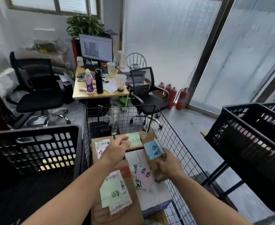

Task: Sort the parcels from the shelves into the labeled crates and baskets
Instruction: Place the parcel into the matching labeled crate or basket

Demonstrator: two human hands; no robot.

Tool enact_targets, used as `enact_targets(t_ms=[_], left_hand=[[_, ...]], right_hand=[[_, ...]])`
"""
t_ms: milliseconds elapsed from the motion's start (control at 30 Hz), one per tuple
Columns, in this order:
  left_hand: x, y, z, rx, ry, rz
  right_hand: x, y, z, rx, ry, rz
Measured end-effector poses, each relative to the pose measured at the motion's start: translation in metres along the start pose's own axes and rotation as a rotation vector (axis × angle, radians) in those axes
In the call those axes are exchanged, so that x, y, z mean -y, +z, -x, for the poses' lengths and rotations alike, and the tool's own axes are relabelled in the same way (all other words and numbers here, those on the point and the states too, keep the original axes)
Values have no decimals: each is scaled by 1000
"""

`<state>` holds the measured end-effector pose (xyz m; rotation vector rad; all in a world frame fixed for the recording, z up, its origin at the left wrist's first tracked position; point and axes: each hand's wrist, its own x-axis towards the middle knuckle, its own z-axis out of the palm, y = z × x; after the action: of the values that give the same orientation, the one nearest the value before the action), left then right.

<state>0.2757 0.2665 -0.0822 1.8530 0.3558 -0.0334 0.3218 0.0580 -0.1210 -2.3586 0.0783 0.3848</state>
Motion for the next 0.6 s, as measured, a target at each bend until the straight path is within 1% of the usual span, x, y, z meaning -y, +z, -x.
enact_targets(t_ms=[133, 200, 267, 367, 467, 533, 600], left_hand=[[2, -11, -5, -40, -17, -8], [0, -14, -6, -38, 10, -47], [-3, -19, -5, -34, 43, -112], [-5, -29, -1, -16, 81, -189], [-6, -40, 1, -15, 127, -243], [-7, -49, 2, -33, 148, -220], [-11, -57, 4, -3, 147, -132]], right_hand=[[-4, -8, -4, 77, -1, -202], [-4, -9, -3, 171, 0, -371], [2, -10, 3, 270, -40, -501], [10, -15, 17, 360, -138, -502], [19, -21, 33, 336, -257, -450], [22, -22, 42, 310, -323, -443], [24, -23, 51, 316, -359, -473]])
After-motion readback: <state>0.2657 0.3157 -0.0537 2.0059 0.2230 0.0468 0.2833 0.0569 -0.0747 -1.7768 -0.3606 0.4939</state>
